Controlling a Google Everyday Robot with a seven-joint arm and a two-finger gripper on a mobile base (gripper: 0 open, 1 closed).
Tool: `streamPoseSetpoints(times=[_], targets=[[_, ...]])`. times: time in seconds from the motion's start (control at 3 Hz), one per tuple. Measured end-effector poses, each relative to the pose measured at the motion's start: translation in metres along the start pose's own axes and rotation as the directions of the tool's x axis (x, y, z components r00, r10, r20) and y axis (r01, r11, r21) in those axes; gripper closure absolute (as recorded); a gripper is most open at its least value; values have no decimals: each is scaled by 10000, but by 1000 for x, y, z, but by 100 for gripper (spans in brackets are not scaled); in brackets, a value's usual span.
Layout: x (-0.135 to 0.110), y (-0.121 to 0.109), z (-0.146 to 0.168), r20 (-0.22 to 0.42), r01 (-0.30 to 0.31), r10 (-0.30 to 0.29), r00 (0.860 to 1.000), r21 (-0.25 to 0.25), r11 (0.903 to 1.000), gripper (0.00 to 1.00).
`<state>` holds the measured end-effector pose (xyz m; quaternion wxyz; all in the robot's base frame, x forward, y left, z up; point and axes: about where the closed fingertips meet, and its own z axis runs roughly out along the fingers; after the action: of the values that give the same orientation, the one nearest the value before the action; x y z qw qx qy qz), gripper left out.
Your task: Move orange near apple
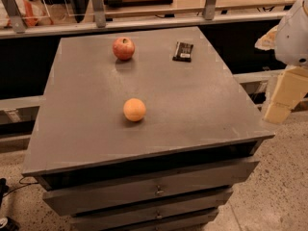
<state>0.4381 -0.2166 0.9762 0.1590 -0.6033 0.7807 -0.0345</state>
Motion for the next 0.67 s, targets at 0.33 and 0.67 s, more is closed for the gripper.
streamPoseSetpoints(times=[0.33,0.67], targets=[[0,0,0,0,0,0,10000,0,10000,0],[-6,1,0,765,-302,310,9966,-116,9995,0]])
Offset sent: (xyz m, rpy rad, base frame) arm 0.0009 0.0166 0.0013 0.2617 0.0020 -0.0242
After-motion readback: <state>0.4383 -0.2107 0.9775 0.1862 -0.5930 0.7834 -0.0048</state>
